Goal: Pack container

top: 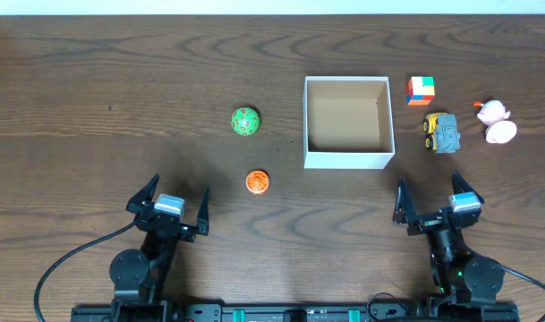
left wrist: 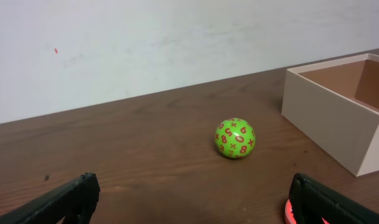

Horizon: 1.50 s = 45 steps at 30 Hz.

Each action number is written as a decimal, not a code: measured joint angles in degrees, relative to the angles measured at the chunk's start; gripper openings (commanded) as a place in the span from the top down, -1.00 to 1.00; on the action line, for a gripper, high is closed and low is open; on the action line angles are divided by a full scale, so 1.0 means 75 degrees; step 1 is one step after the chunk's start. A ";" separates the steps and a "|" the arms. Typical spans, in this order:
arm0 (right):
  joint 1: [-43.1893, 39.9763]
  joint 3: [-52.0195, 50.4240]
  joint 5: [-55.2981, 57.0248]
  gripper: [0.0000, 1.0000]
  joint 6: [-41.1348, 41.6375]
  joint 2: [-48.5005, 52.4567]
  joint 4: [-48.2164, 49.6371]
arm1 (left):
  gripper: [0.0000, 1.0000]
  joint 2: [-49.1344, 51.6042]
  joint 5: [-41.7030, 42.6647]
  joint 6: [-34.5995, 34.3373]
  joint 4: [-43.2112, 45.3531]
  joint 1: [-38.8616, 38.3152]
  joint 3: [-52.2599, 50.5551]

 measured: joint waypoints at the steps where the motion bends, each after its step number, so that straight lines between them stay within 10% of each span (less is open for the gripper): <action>1: 0.0000 0.0000 -0.0082 -0.98 0.0003 0.0000 0.0070 | -0.96 0.0000 0.0000 0.0000 0.0000 0.0000 0.0000; 16: 0.0000 0.1212 -0.0723 -0.99 -0.1323 0.1545 0.0860 | -0.96 0.0000 0.0000 0.0000 0.0000 0.0000 0.0000; 27: 0.0000 0.5785 -0.1620 -0.99 -0.2008 0.6513 -0.3042 | -0.96 0.0000 0.0003 0.0000 -0.0006 0.0006 0.0003; 45: 0.0000 1.1948 -0.0452 -0.99 -0.1953 1.0069 -0.7968 | -0.96 0.0000 0.0003 0.0000 -0.0012 0.0006 0.0006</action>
